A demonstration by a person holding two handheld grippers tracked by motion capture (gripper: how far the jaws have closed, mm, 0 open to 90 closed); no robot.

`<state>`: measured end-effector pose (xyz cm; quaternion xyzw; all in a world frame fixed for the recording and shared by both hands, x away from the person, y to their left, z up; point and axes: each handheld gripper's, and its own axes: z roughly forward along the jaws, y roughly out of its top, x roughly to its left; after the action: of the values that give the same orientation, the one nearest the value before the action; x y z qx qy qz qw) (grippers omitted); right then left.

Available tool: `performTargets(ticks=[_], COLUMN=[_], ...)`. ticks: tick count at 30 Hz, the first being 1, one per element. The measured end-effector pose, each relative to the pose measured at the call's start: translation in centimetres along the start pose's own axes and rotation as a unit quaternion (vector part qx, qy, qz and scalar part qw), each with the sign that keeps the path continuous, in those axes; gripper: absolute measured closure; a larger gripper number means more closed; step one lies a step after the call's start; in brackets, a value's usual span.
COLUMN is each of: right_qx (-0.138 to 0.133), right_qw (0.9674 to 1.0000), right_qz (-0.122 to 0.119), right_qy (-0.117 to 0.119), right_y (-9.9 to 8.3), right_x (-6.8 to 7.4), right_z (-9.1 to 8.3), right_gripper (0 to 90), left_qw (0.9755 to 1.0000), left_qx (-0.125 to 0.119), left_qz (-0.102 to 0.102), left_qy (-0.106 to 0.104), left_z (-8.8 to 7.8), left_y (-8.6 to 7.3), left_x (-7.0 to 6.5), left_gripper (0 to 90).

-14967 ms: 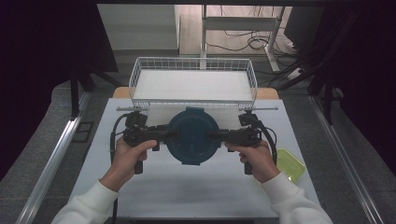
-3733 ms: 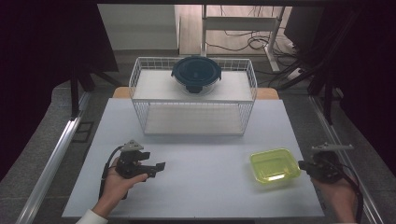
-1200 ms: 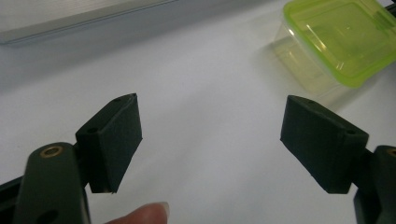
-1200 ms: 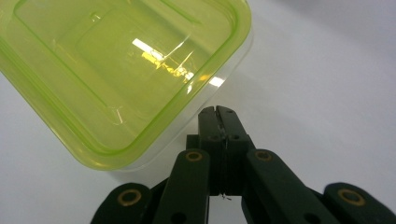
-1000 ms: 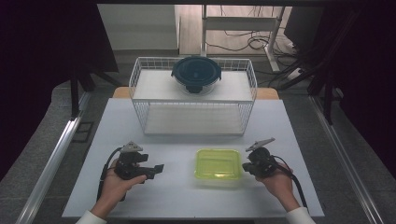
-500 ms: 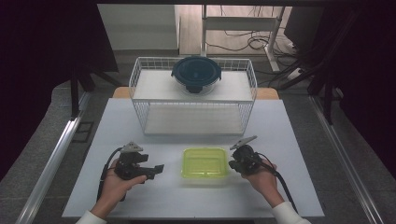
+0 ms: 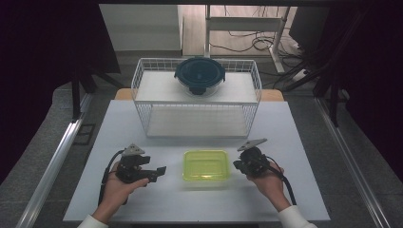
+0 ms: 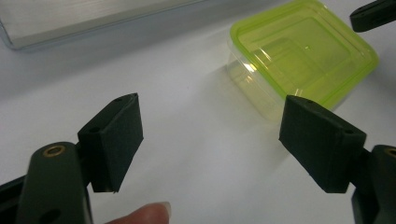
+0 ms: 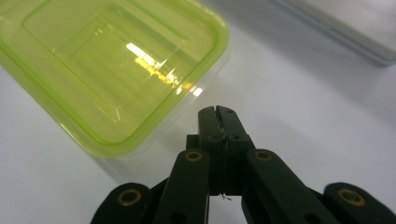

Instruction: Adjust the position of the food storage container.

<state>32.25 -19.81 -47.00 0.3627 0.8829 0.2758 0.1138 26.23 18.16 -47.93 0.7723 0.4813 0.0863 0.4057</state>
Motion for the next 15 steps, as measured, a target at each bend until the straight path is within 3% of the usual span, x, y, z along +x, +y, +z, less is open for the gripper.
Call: performTargets(ticks=[7,10,12,15], right_qx=[-0.043,-0.055,-0.066,-0.074], right_qw=[0.9987,0.9969,0.9953,0.9935], right_qz=[0.028,0.053,0.065,0.084], right_qy=[0.002,0.019,0.026,0.02], right_y=[-1.4,-2.2,-2.6,-2.6], right_x=[-0.6,-1.3,-1.7,-1.9], right_z=[-2.0,-2.6,-2.8,-2.9], right_gripper=[87.4,84.5,76.6,51.9], left_qw=[1.0,1.0,1.0,1.0], left_qx=[0.001,0.001,0.001,0.0], left_qz=[-0.001,0.0,0.001,0.001], left_qy=[-0.001,0.0,-0.002,0.0], left_z=[0.2,0.3,0.3,0.2], left_y=[0.1,0.1,0.1,0.1], left_x=[0.1,0.0,0.0,0.0], left_gripper=[20.9,20.9,20.9,20.8])
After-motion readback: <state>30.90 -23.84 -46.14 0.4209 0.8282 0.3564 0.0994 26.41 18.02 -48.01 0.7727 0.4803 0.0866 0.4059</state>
